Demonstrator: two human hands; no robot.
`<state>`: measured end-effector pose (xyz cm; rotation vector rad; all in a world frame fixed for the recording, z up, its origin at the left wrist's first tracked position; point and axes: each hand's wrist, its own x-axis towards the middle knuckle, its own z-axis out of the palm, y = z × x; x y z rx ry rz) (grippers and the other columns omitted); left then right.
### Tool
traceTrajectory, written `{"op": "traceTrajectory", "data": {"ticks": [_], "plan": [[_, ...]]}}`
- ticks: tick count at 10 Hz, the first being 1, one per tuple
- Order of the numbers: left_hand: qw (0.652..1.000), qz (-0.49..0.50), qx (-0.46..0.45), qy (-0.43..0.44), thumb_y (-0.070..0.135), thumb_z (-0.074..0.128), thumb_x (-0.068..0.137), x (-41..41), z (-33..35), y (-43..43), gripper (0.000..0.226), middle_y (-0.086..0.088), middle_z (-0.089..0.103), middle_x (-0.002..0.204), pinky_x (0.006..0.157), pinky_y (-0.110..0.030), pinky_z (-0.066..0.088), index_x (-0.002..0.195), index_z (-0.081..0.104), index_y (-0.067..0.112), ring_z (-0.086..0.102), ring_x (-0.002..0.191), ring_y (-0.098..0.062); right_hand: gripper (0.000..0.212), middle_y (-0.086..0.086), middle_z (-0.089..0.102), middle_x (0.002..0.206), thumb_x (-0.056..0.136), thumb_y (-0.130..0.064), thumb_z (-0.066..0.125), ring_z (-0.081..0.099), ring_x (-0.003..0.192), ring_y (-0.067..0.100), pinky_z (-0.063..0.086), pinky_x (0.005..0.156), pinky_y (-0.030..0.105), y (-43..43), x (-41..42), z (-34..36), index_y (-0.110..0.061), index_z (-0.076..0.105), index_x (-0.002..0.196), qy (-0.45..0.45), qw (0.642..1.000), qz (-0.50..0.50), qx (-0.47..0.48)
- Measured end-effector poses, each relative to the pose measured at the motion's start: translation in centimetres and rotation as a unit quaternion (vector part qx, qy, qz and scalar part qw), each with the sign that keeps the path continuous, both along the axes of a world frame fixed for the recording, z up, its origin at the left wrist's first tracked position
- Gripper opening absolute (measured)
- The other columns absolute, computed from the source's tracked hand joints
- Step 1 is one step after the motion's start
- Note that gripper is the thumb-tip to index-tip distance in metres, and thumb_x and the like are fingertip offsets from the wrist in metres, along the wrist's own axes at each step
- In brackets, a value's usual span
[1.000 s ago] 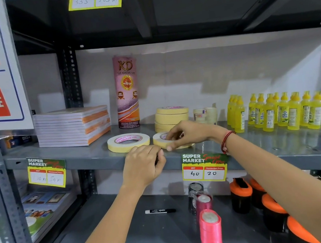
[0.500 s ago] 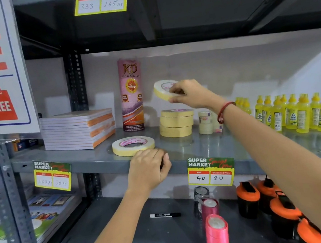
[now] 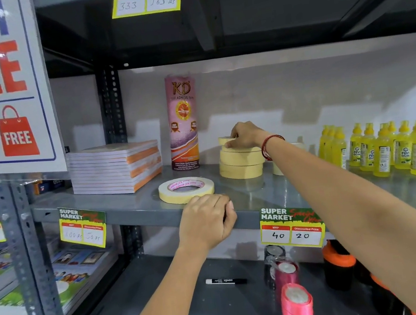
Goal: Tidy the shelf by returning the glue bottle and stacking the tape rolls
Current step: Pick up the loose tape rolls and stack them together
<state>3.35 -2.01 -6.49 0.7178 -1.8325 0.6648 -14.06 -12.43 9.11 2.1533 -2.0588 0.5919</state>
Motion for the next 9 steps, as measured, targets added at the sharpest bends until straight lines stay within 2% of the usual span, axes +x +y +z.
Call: {"op": "traceTrajectory", "data": {"ticks": [1,2,3,4,5,6,7,8,9], "plan": [[1.0,-0.001,0.0,0.003,0.021,0.039,0.086,0.0,0.0,0.0,0.04,-0.002,0.072,0.064,0.049,-0.03,0.05,0.068,0.072,0.007,0.066,0.055,-0.022,0.057,0.015,0.057,0.128,0.085,-0.047,0.06,0.053,0.117,0.034,0.044,0.103,0.047,0.0,-0.3,-0.3,-0.005,0.054,0.123,0.019,0.999,-0.021,0.028],[1.0,-0.003,-0.002,0.003,0.021,0.04,0.085,0.0,-0.1,0.1,0.039,-0.003,0.073,0.064,0.049,-0.03,0.051,0.068,0.072,0.007,0.066,0.055,-0.022,0.057,0.014,0.058,0.124,0.084,-0.051,0.059,0.054,0.112,0.033,0.044,0.102,0.046,-0.5,-0.9,-0.3,-0.006,0.055,0.118,0.021,0.998,-0.029,0.052],[1.0,-0.002,-0.002,0.003,0.022,0.041,0.085,0.0,-0.1,0.1,0.038,-0.003,0.073,0.065,0.05,-0.03,0.052,0.068,0.073,0.007,0.066,0.055,-0.022,0.048,0.012,0.058,0.102,0.079,-0.056,0.061,0.053,0.092,0.029,0.047,0.086,0.04,-0.5,-1.0,0.0,-0.01,0.058,0.091,0.021,0.998,-0.032,0.057],[1.0,-0.001,0.0,0.004,0.022,0.041,0.085,0.0,0.0,0.1,0.039,-0.003,0.073,0.064,0.05,-0.031,0.052,0.068,0.072,0.007,0.066,0.055,-0.022,0.056,0.004,0.044,0.077,0.08,-0.066,0.052,0.044,0.075,0.024,0.038,0.072,0.036,-0.2,-0.9,0.4,-0.013,0.044,0.065,0.013,0.997,-0.042,0.055],[1.0,-0.001,0.002,0.004,0.022,0.041,0.085,0.0,0.0,0.1,0.039,-0.003,0.072,0.064,0.05,-0.032,0.052,0.068,0.072,0.007,0.066,0.055,-0.022,0.057,0.003,0.04,0.067,0.088,-0.061,0.045,0.042,0.069,0.022,0.037,0.068,0.033,-0.5,-1.1,0.4,-0.012,0.041,0.06,-0.002,0.998,-0.028,0.054],[1.0,-0.002,-0.003,0.006,0.022,0.041,0.084,0.0,0.0,0.0,0.038,-0.003,0.073,0.064,0.05,-0.031,0.052,0.068,0.072,0.007,0.066,0.055,-0.022,0.052,0.001,0.031,0.059,0.092,-0.044,0.051,0.03,0.054,0.017,0.021,0.053,0.028,-0.6,-1.1,0.6,-0.017,0.029,0.053,-0.022,0.998,-0.007,0.057],[1.0,-0.003,-0.007,0.005,0.022,0.041,0.084,0.0,0.0,0.0,0.038,-0.003,0.073,0.064,0.049,-0.031,0.052,0.068,0.072,0.007,0.066,0.055,-0.022,0.045,0.002,0.036,0.063,0.088,-0.04,0.056,0.034,0.057,0.018,0.024,0.054,0.028,-0.7,-1.2,0.6,-0.016,0.036,0.057,-0.024,0.998,-0.007,0.063],[1.0,-0.003,-0.009,0.009,0.022,0.041,0.084,0.0,-0.1,0.0,0.038,-0.003,0.072,0.063,0.049,-0.03,0.051,0.068,0.072,0.007,0.065,0.054,-0.022,0.038,0.008,0.057,0.089,0.078,-0.042,0.069,0.054,0.085,0.026,0.041,0.073,0.031,-0.9,-1.4,0.2,-0.006,0.061,0.087,-0.027,0.997,-0.003,0.068],[1.0,-0.002,-0.007,0.01,0.022,0.041,0.084,-0.1,-0.1,0.0,0.038,-0.003,0.072,0.063,0.049,-0.03,0.052,0.068,0.072,0.007,0.066,0.054,-0.022,0.05,0.012,0.064,0.105,0.074,-0.037,0.076,0.058,0.101,0.03,0.045,0.08,0.033,-1.1,-1.3,-0.1,-0.001,0.065,0.106,-0.032,0.998,0.001,0.048]]}}
